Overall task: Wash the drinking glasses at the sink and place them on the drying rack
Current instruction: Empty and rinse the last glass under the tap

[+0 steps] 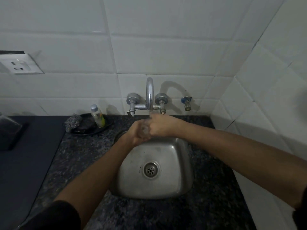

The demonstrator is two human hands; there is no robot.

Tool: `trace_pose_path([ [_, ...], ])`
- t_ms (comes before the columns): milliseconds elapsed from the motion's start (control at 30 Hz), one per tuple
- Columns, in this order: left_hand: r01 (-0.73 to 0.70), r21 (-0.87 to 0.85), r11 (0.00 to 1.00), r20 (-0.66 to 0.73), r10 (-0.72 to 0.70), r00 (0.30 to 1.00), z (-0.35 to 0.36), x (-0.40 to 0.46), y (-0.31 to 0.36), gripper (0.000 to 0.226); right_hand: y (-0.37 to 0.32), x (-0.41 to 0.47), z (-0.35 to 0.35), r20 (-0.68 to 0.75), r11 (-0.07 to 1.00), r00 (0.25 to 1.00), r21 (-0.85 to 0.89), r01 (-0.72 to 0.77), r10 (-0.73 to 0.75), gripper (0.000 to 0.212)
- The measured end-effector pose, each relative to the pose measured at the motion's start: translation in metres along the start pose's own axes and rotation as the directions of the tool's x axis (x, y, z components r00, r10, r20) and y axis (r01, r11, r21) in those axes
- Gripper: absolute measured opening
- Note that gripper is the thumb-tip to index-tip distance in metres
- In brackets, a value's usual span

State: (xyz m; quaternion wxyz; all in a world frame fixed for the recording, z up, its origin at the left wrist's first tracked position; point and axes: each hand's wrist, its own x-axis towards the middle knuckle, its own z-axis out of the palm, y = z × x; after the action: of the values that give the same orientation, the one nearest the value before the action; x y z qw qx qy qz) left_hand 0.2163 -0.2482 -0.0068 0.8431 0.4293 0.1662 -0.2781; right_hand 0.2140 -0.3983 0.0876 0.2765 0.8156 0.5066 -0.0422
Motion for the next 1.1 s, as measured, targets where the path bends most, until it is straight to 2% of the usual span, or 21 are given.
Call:
trace_pose_path([
  [33, -0.008, -0.022, 1.000, -0.006, 0.008, 1.000, 0.001, 0.001, 0.004, 0.033, -0.001, 0.001, 0.000, -0.016, 0.998, 0.999, -0.047, -0.042, 0.042, 0.007],
  [67, -0.041, -0.053, 0.998, -0.024, 0.040, 0.999, 0.005, 0.000, 0.006, 0.028, -0.005, 0.000, -0.004, -0.036, 0.995, 0.994, 0.020, -0.099, 0.099, 0.006],
  [133, -0.124, -0.145, 0.982, -0.032, 0.120, 0.992, 0.015, -0.007, 0.005, 0.027, -0.014, -0.003, -0.017, -0.005, 0.951, 0.971, 0.204, -0.231, 0.237, 0.025],
  [200, -0.125, -0.233, 0.964, -0.005, 0.127, 0.992, 0.015, -0.008, -0.006, 0.032, -0.019, -0.002, -0.023, 0.004, 0.927, 0.952, 0.226, -0.301, 0.308, 0.036],
  [267, -0.100, -0.211, 0.972, -0.032, 0.095, 0.995, 0.007, -0.003, -0.010, 0.036, -0.015, 0.000, -0.023, 0.000, 0.959, 0.979, 0.203, -0.200, 0.204, 0.027],
  [367, 0.025, -0.064, 0.998, -0.120, -0.032, 0.992, 0.000, -0.002, 0.000, 0.035, -0.003, 0.006, -0.002, 0.055, 0.999, 0.998, 0.004, -0.037, 0.037, 0.005],
  [400, 0.026, -0.064, 0.998, -0.114, -0.034, 0.993, 0.005, -0.005, 0.004, 0.031, 0.000, 0.008, 0.008, 0.024, 0.997, 0.997, 0.008, -0.072, 0.072, 0.006],
  [467, -0.053, -0.112, 0.992, -0.099, 0.042, 0.994, 0.013, -0.005, 0.011, 0.040, -0.003, 0.005, 0.001, -0.067, 0.981, 0.986, 0.130, -0.144, 0.154, 0.012],
  [533, -0.102, -0.158, 0.982, -0.081, 0.090, 0.993, 0.019, -0.008, 0.010, 0.050, -0.010, 0.000, -0.015, -0.028, 0.930, 0.964, 0.270, -0.247, 0.265, 0.031],
  [567, -0.096, -0.201, 0.975, -0.061, 0.085, 0.995, 0.021, -0.006, 0.006, 0.050, -0.012, -0.002, -0.018, -0.037, 0.923, 0.956, 0.276, -0.269, 0.289, 0.038],
  [633, -0.025, -0.210, 0.977, -0.047, 0.016, 0.999, 0.018, -0.005, 0.000, 0.043, -0.008, -0.005, -0.017, -0.037, 0.960, 0.980, 0.213, -0.184, 0.197, 0.036],
  [667, 0.012, -0.159, 0.987, -0.067, -0.023, 0.997, 0.016, -0.003, 0.000, 0.042, -0.007, -0.006, -0.021, 0.012, 0.977, 0.990, 0.163, -0.137, 0.137, 0.027],
  [733, 0.033, -0.021, 0.999, -0.129, -0.036, 0.991, 0.006, 0.008, 0.002, 0.036, -0.002, 0.000, -0.003, -0.039, 0.999, 0.999, 0.025, -0.037, 0.038, 0.007],
  [767, 0.028, 0.030, 0.999, -0.119, -0.024, 0.993, -0.001, 0.016, 0.004, 0.028, 0.000, 0.003, 0.007, -0.050, 0.999, 0.998, 0.012, -0.043, 0.043, 0.010],
  [800, 0.014, 0.051, 0.999, -0.107, -0.008, 0.994, 0.000, 0.016, 0.008, 0.020, -0.003, 0.003, 0.008, -0.072, 0.994, 0.992, 0.044, -0.096, 0.099, 0.011],
  [833, -0.001, 0.046, 0.999, -0.102, 0.006, 0.995, 0.005, 0.010, 0.010, 0.018, -0.007, 0.001, 0.007, -0.074, 0.977, 0.983, 0.146, -0.156, 0.168, 0.012],
  [900, -0.033, -0.061, 0.998, -0.071, 0.029, 0.997, 0.014, 0.001, 0.009, 0.026, -0.017, -0.004, -0.011, -0.048, 0.896, 0.950, 0.348, -0.275, 0.310, 0.024],
  [933, -0.052, -0.114, 0.992, -0.039, 0.048, 0.998, 0.015, -0.001, 0.005, 0.029, -0.017, -0.005, -0.016, -0.051, 0.870, 0.933, 0.382, -0.311, 0.356, 0.027],
  [1000, -0.059, -0.121, 0.991, -0.051, 0.053, 0.997, 0.017, -0.002, -0.005, 0.029, -0.011, -0.005, -0.014, -0.058, 0.909, 0.958, 0.336, -0.247, 0.282, 0.023],
  [1100, 0.029, 0.013, 0.999, -0.200, -0.026, 0.979, 0.010, 0.004, 0.004, 0.038, -0.007, 0.000, -0.005, -0.016, 0.984, 0.994, 0.137, -0.109, 0.113, 0.005],
])
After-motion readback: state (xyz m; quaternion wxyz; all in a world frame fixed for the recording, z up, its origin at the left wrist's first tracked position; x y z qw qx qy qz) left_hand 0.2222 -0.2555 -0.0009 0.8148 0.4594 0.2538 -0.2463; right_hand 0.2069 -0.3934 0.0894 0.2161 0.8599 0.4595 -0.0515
